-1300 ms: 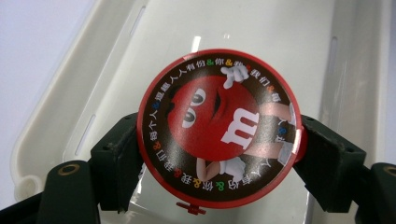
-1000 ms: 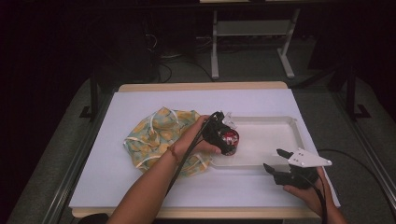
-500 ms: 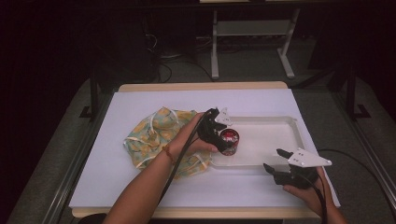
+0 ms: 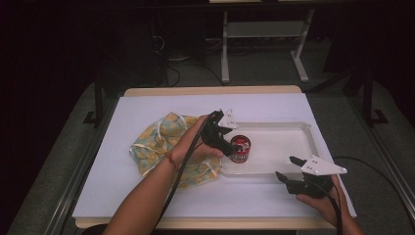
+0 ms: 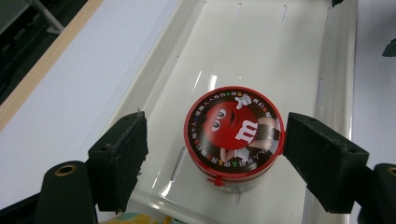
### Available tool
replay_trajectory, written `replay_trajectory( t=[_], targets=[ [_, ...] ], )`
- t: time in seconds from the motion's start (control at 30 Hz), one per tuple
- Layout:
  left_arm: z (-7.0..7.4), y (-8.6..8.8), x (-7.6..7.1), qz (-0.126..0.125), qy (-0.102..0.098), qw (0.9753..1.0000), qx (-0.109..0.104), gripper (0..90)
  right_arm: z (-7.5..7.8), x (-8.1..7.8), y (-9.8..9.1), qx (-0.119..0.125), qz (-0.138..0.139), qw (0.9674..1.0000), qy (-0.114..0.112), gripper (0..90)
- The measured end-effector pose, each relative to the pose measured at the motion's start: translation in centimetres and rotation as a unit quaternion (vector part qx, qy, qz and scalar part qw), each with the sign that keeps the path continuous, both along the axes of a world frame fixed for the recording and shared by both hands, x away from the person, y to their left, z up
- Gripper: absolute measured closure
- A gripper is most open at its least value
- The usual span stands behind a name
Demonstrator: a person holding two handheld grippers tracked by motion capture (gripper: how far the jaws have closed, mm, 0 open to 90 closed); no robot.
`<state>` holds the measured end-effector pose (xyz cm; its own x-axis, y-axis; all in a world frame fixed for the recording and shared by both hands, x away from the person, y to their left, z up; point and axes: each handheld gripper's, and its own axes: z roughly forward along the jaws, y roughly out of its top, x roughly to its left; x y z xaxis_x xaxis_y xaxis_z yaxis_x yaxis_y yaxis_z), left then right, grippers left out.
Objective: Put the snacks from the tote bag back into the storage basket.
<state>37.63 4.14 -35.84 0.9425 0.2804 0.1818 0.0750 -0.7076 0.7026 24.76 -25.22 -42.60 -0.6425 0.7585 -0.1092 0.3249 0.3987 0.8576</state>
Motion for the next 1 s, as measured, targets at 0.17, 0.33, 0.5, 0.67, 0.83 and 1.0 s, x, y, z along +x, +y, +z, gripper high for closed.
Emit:
replay_trajectory(
  t=[0.17, 0.33, 0.5, 0.67, 0.83, 1.0],
  targets=[
    [0.4, 0.5, -0.2, 0.003, -0.003, 1.0000, -0.002, 21.9, 0.0, 0.0, 0.0, 0.001, 0.000, 1.0000, -0.001, 29.0],
    [0.6, 1.0, -0.2, 0.007, -0.006, 1.0000, -0.002, 21.9, 0.0, 0.0, 0.1, 0.000, 0.001, 1.0000, 0.000, 28.9],
    [0.7, 1.6, -0.1, 0.010, -0.010, 0.9999, -0.004, 22.0, 0.0, 0.0, 0.0, 0.000, 0.000, 1.0000, 0.000, 28.9],
    [0.8, 2.1, -0.2, 0.013, -0.016, 0.9998, -0.004, 21.9, 0.1, 0.0, 0.0, 0.000, 0.000, 1.0000, -0.001, 29.0],
    [0.8, 2.4, -0.3, 0.018, -0.020, 0.9996, -0.003, 22.0, 0.1, 0.0, 0.0, 0.000, 0.001, 1.0000, -0.002, 29.0],
    [1.2, 3.2, -0.3, 0.027, -0.026, 0.9993, -0.010, 21.9, 0.2, 0.0, -0.1, 0.002, -0.001, 1.0000, -0.004, 28.9]
  ],
)
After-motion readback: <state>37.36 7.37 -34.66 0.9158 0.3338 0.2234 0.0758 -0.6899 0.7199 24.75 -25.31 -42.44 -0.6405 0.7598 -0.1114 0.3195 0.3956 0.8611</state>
